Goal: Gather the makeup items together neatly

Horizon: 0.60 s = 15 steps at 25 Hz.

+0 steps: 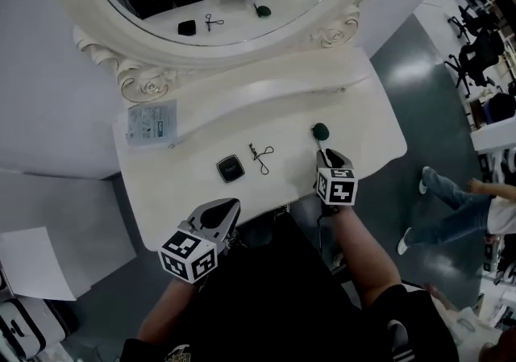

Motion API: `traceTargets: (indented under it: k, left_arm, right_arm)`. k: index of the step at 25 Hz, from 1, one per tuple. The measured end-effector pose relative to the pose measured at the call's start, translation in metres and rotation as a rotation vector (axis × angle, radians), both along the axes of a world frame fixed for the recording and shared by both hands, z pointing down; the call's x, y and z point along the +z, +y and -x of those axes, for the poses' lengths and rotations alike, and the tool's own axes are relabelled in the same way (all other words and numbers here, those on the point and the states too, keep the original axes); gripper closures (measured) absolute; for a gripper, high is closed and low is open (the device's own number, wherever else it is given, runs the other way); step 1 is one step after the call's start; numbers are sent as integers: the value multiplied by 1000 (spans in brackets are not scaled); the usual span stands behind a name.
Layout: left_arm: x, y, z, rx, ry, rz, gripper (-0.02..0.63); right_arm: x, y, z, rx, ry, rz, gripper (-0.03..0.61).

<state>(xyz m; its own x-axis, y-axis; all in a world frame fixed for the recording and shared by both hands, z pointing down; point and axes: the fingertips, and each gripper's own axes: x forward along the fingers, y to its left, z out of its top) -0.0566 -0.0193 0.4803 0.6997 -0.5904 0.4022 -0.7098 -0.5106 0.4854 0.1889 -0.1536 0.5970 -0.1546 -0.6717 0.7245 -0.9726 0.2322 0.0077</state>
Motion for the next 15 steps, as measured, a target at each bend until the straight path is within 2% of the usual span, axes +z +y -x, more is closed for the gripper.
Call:
traceTargets:
  k: [4, 15]
  left_arm:
    - [1, -6, -10, -14, -5, 8, 606]
    - [10, -20, -30, -63, -10, 39, 606]
  right_arm:
    - [12, -10, -12, -24, 7, 31, 480]
    - [36, -22, -3, -164, 8, 121, 481]
